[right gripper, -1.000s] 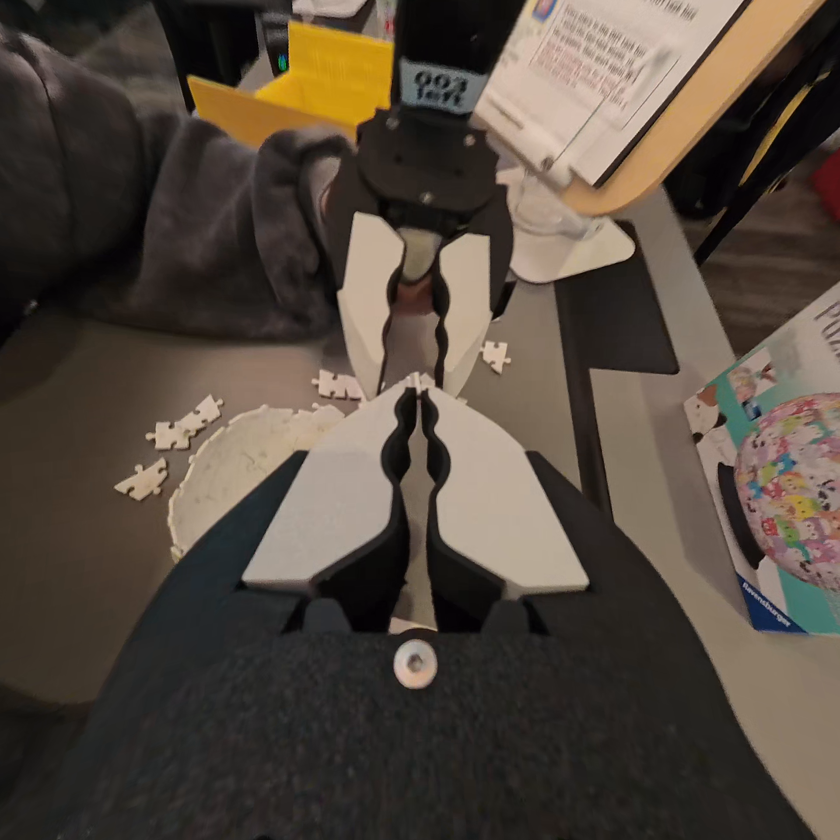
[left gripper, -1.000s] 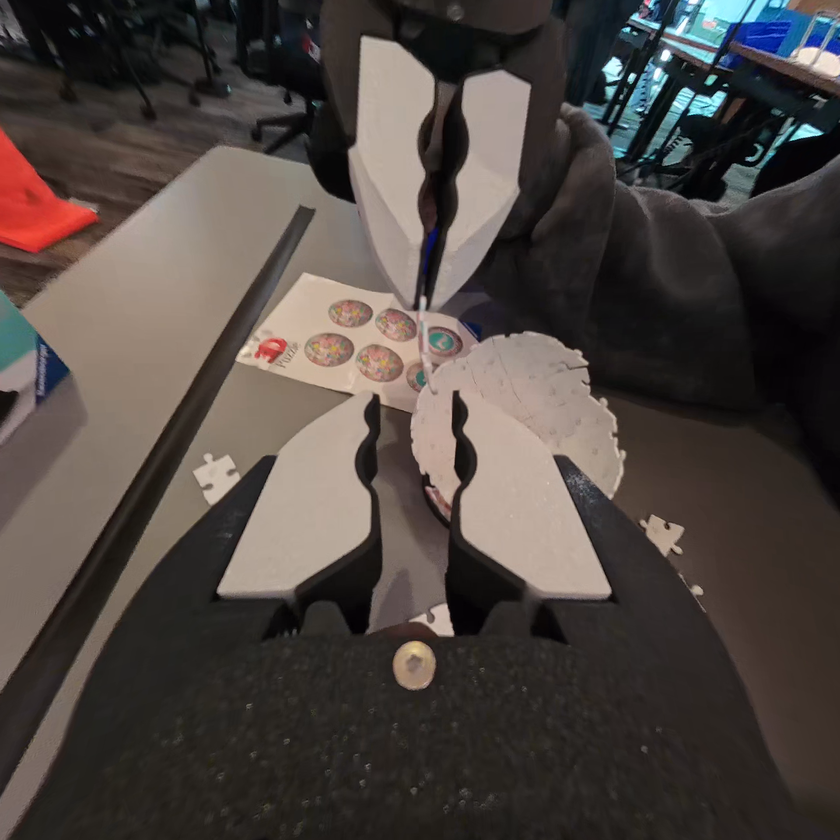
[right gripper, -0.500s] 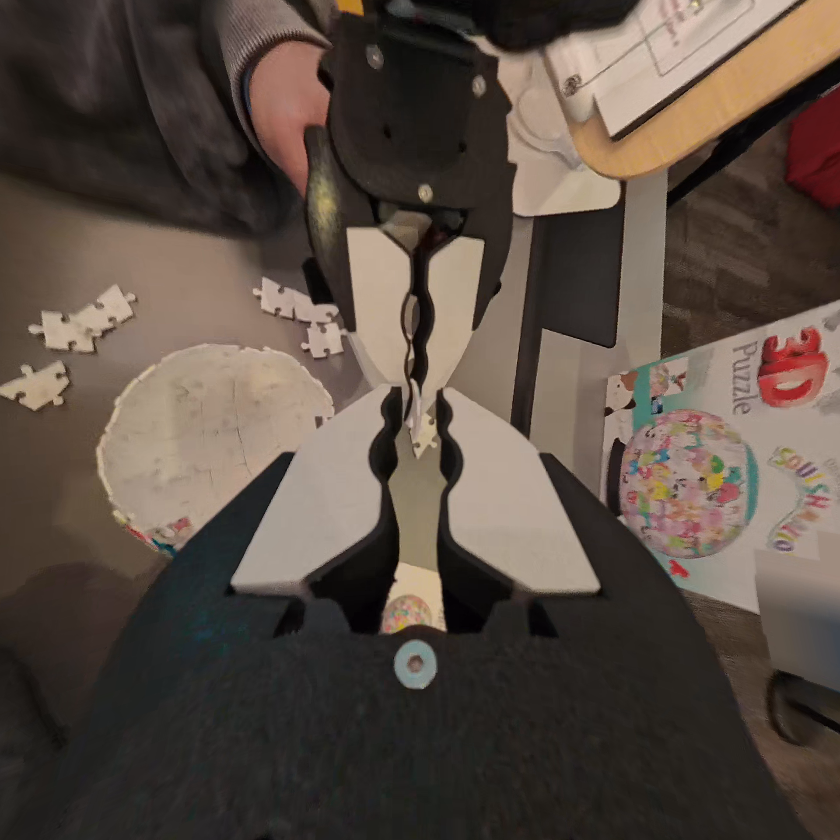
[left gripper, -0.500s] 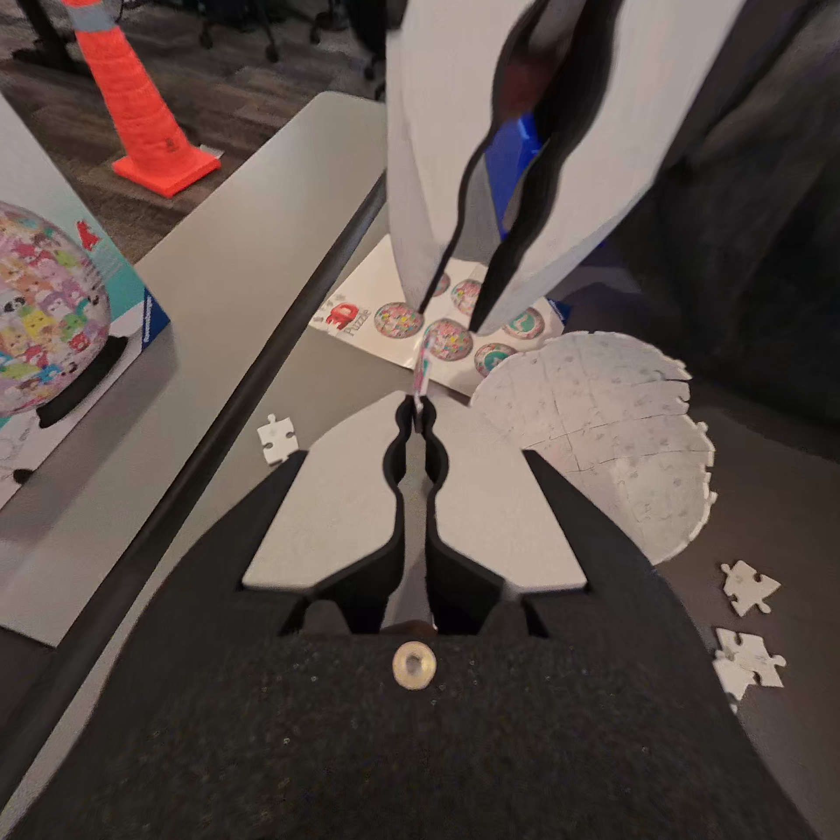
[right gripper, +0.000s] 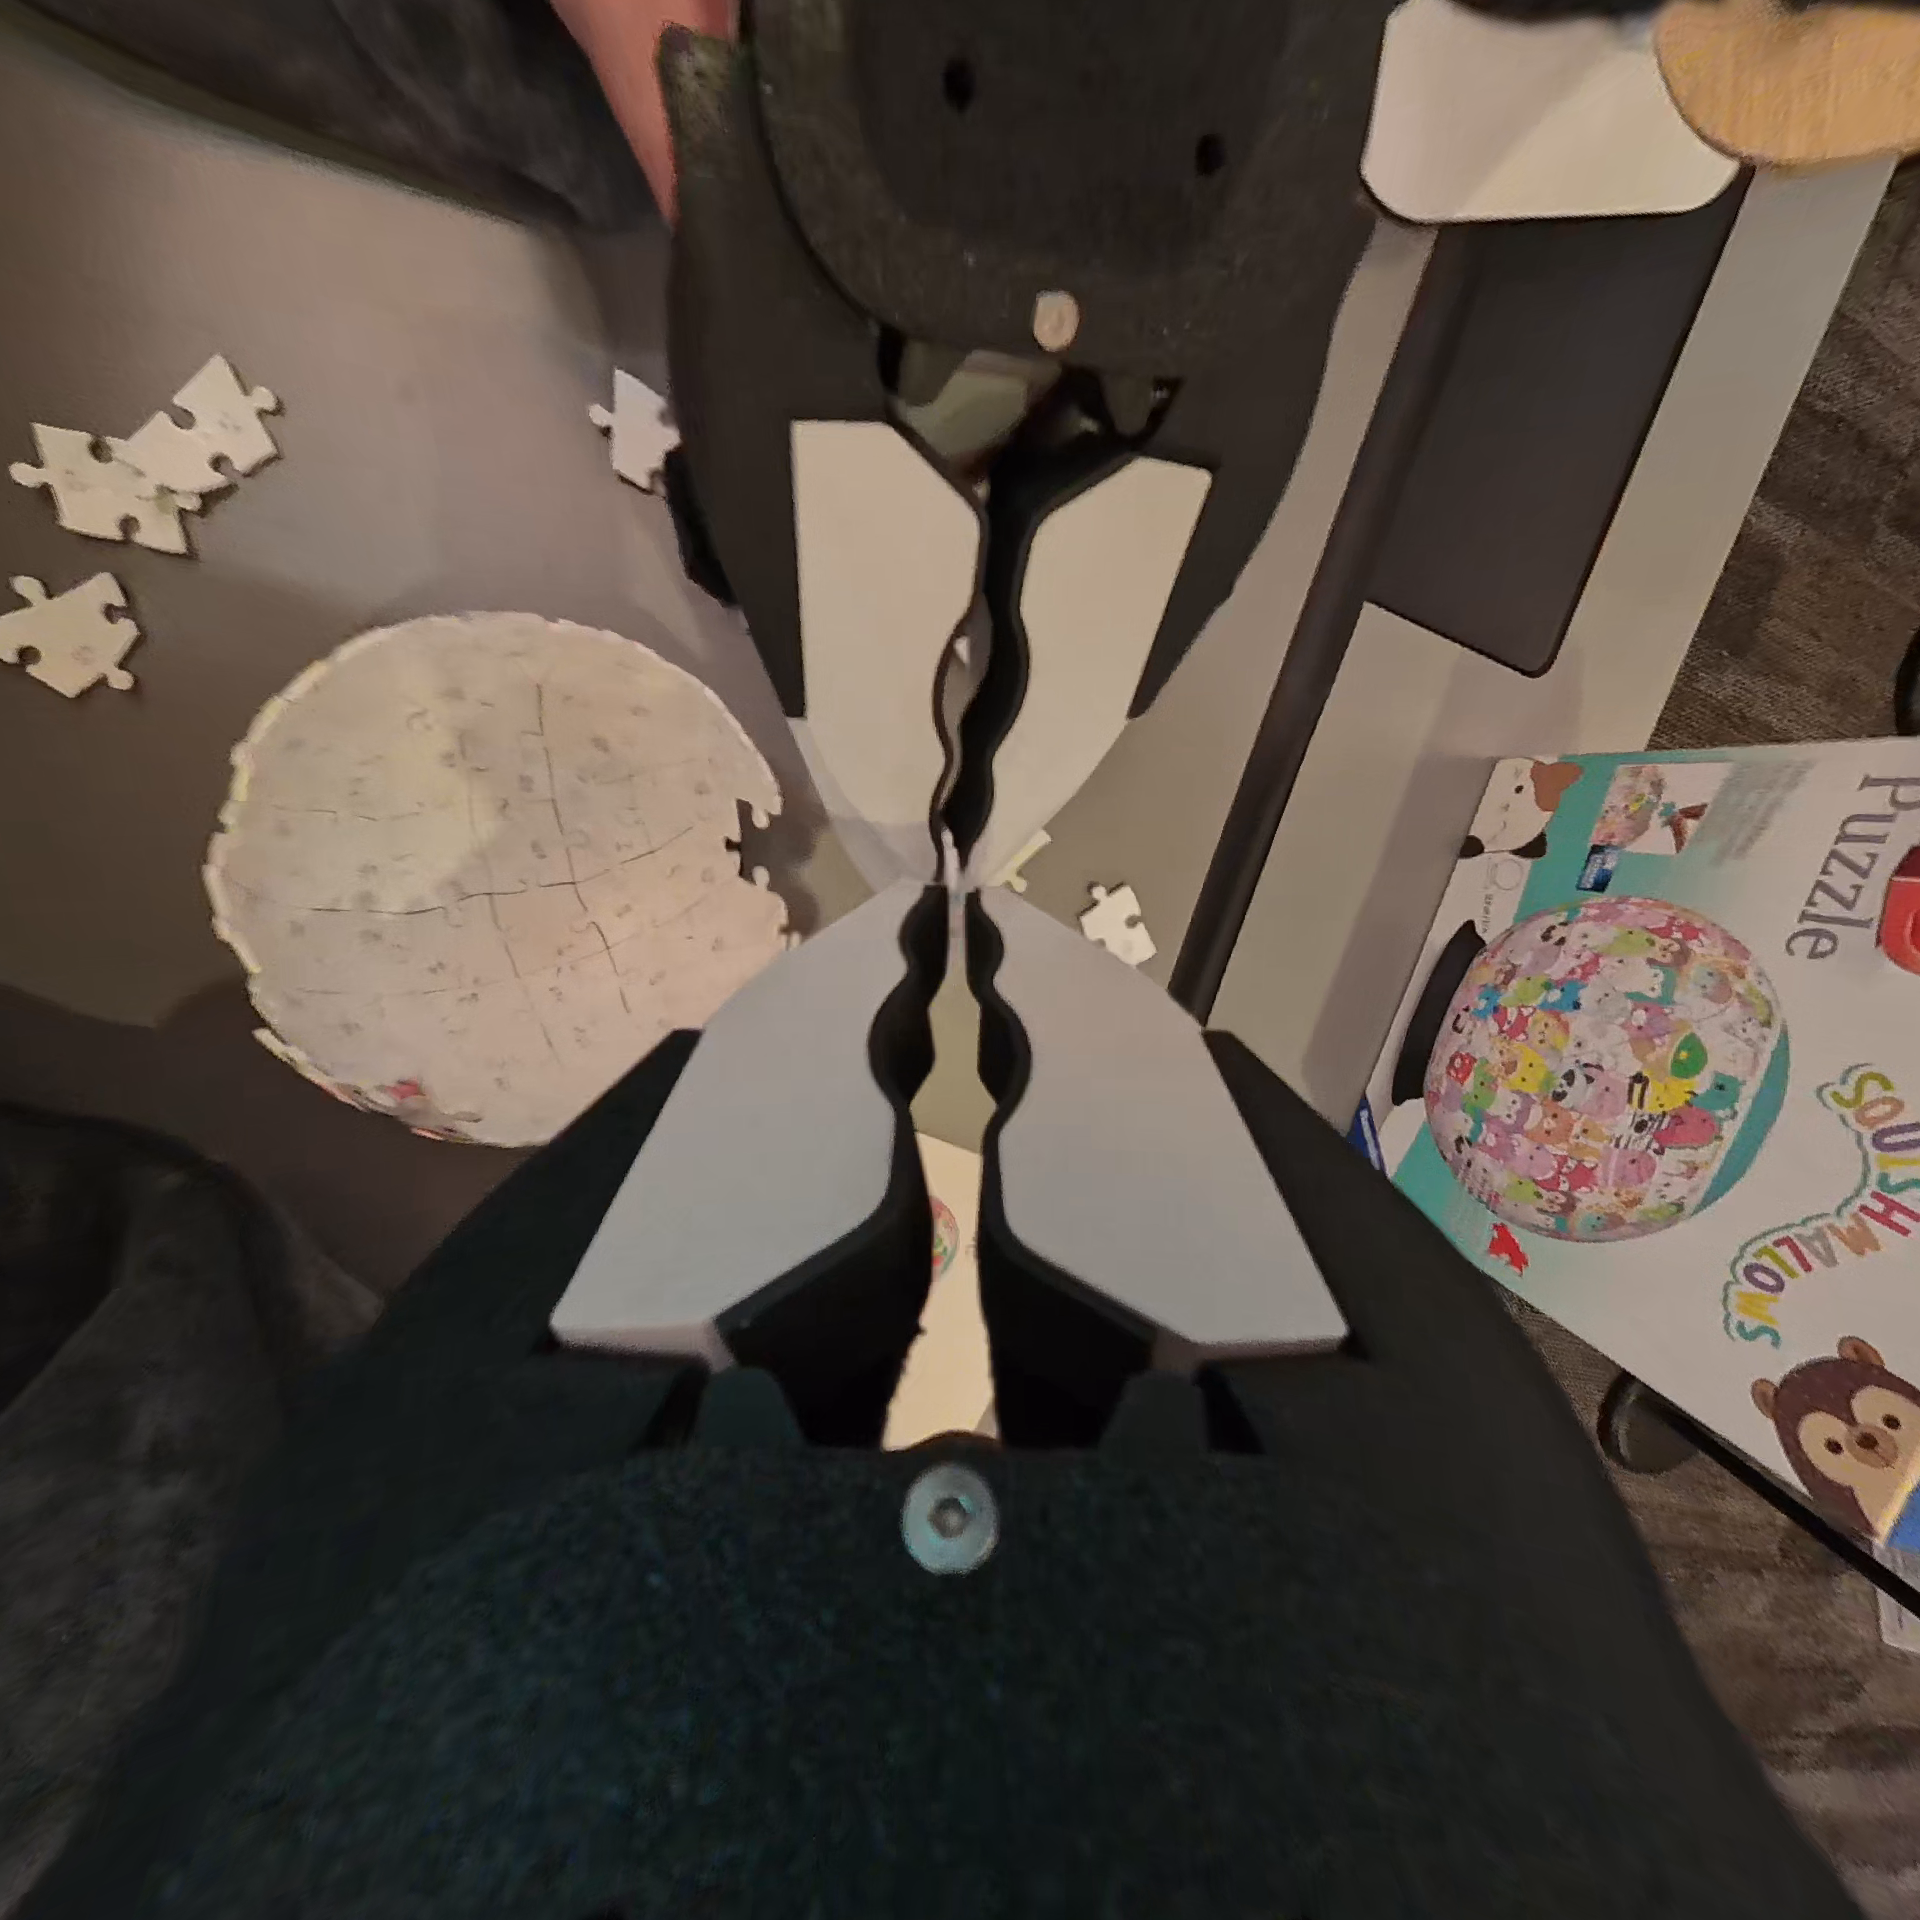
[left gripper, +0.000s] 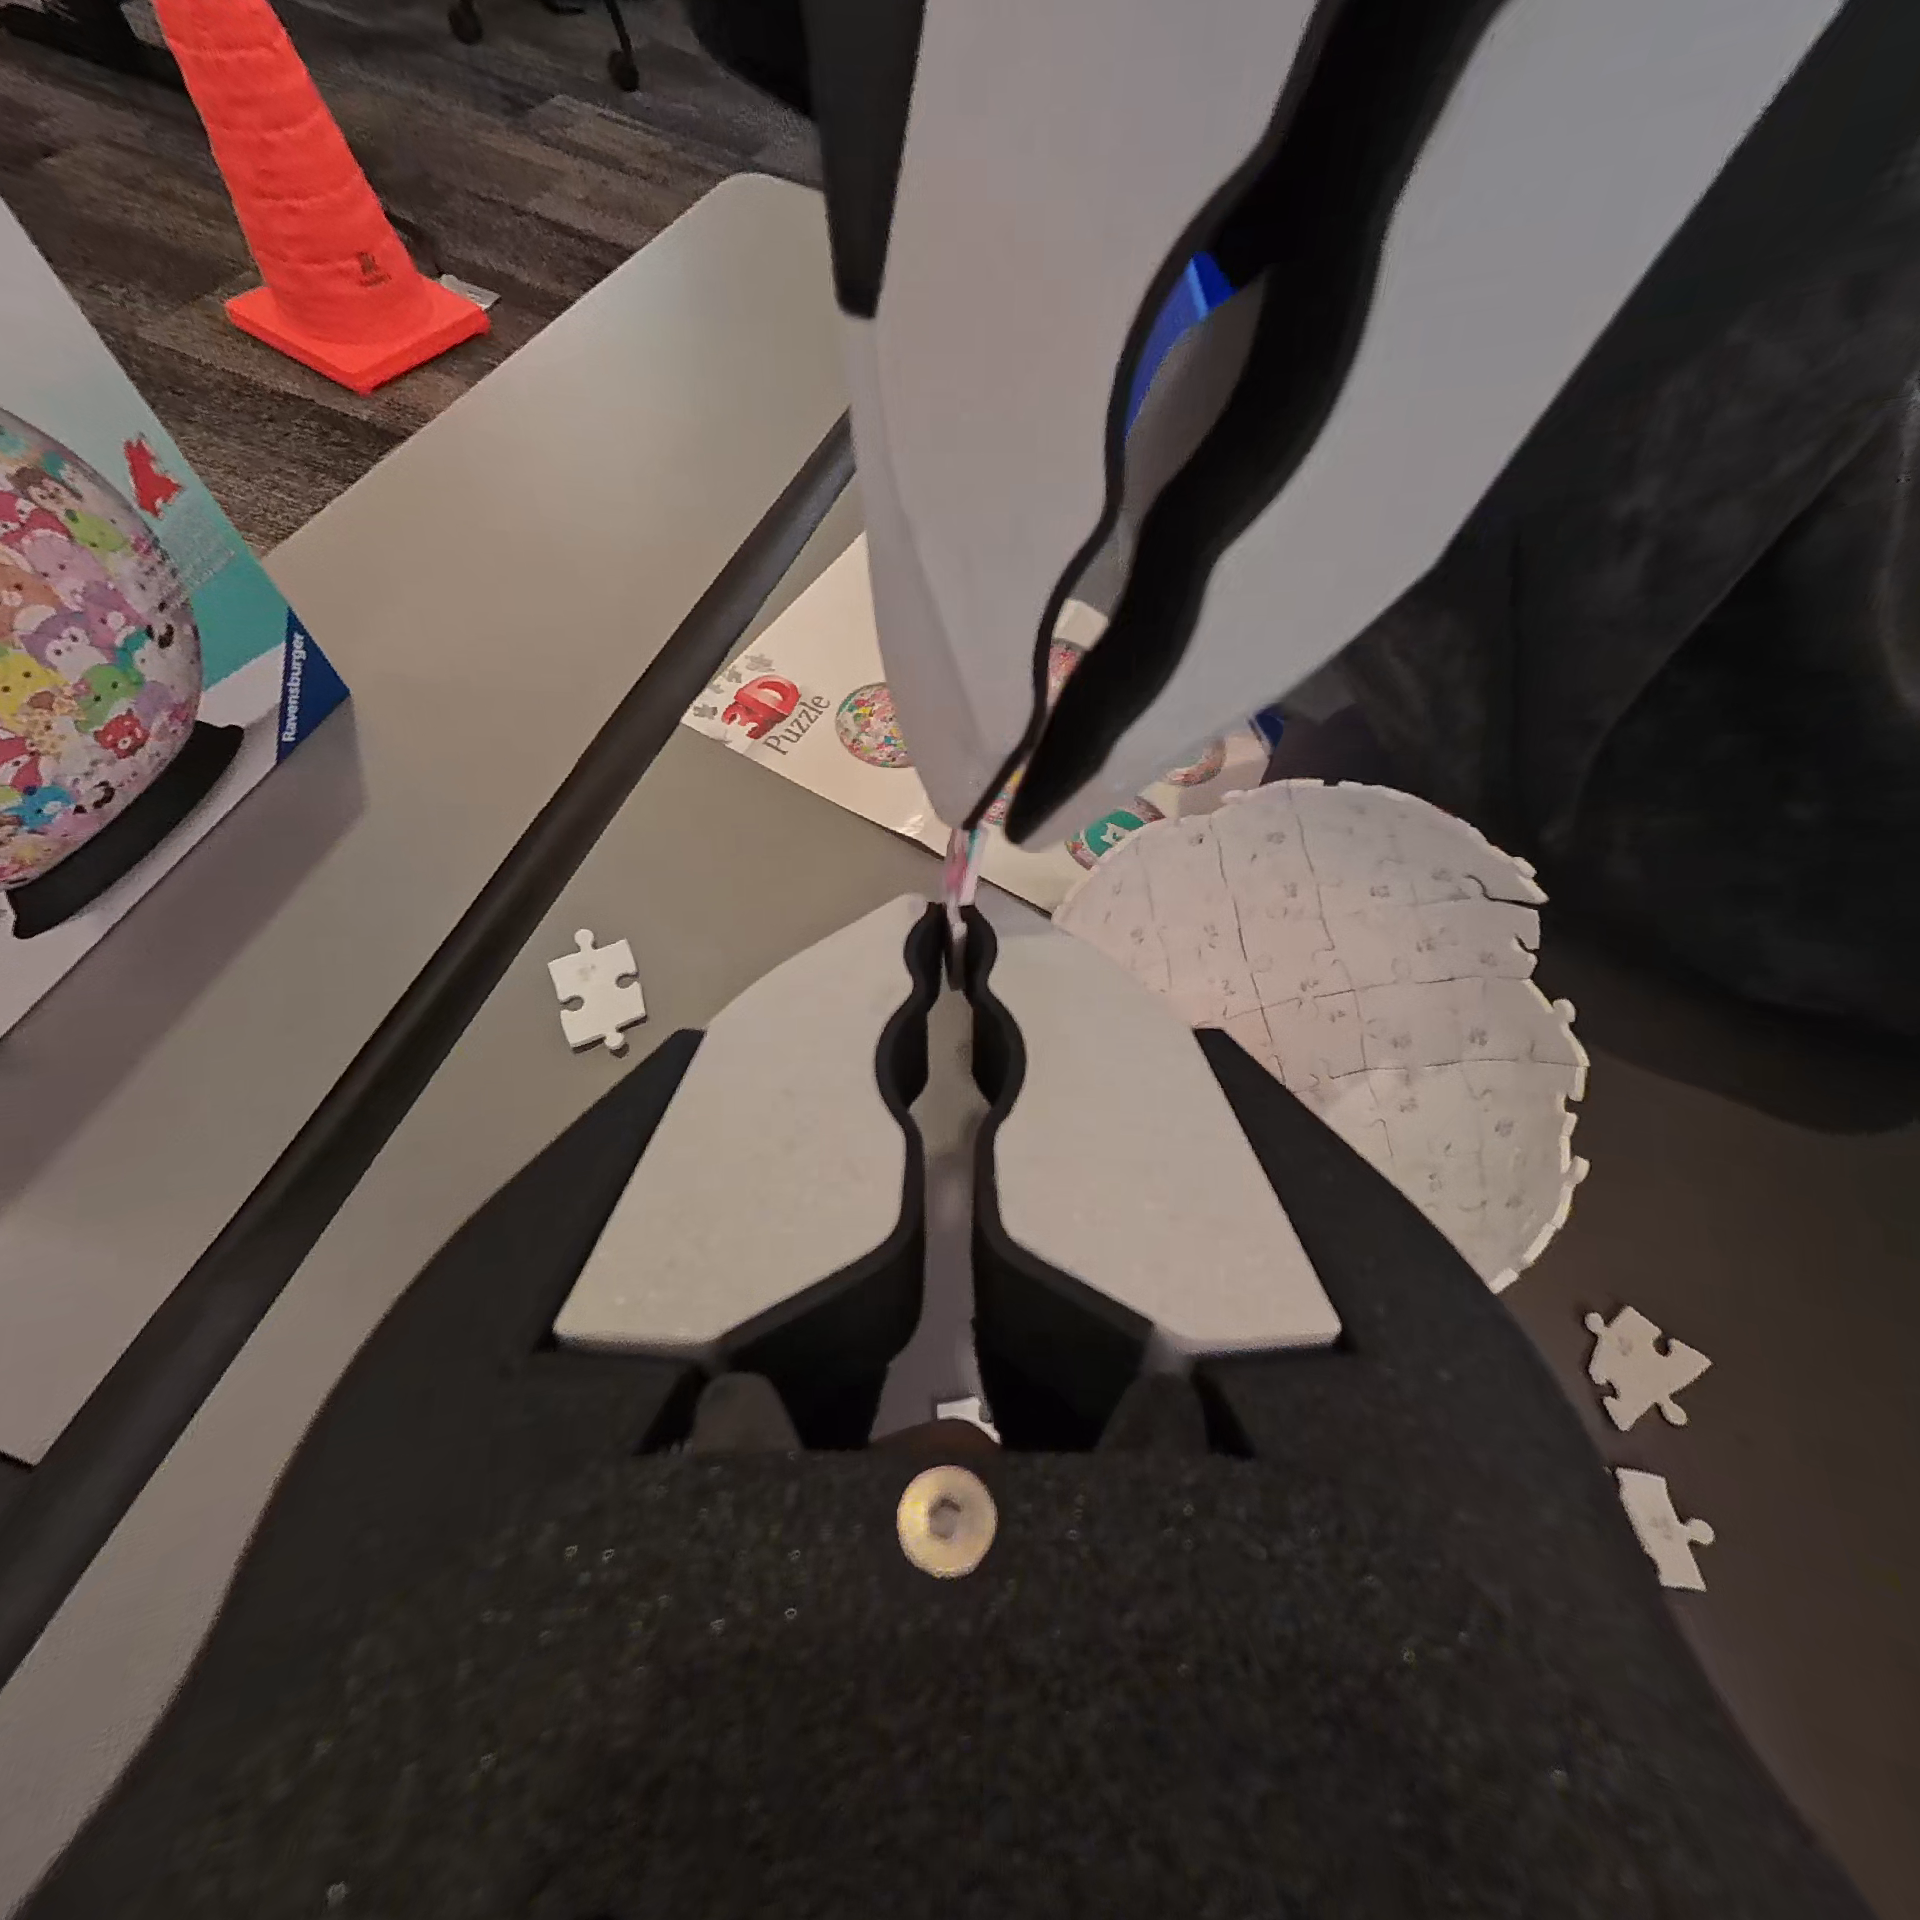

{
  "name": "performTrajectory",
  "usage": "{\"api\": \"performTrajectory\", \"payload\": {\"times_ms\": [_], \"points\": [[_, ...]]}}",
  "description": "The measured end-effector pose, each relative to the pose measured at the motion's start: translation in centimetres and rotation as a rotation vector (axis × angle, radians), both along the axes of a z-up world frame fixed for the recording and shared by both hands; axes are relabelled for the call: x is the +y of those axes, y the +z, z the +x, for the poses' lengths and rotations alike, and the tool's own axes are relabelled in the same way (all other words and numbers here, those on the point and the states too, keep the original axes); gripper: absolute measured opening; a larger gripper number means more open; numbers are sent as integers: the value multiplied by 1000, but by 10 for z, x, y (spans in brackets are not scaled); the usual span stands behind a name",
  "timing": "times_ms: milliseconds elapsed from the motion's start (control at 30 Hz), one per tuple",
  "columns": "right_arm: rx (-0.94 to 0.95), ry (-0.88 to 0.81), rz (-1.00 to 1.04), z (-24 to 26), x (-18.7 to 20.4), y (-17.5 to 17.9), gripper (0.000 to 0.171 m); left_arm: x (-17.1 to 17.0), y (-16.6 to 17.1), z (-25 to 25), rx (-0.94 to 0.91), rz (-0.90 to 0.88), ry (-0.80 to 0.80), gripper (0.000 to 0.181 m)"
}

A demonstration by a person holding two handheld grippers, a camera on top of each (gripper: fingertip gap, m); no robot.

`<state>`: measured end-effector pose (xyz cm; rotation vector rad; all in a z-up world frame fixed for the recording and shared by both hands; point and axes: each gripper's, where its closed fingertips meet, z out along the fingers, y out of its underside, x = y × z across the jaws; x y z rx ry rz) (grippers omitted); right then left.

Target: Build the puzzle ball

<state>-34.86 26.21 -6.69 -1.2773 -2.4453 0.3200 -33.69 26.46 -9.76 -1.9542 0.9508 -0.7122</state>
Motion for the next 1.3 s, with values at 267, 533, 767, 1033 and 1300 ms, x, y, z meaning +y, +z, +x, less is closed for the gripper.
{"api": "performTrajectory", "payload": {"times_ms": [267, 533, 767, 1033, 1300], "points": [[-22, 9, -26, 7, 1, -4, 0, -1, -3, 5, 2, 2, 13, 2], [-37, -26, -67, 11, 6, -5, 0, -6, 1, -6, -12, -9, 13, 23], [-84, 24, -68, 11, -4, -17, 0, -11, -13, -26, 10, -18, 51, 0], [-99, -136, -127, 32, 37, -22, 8, 14, -75, -20, 202, -96, -73, 21], [-125, -167, -117, 45, 44, -26, 9, 37, -112, 1, 297, -126, -268, 50]]}}
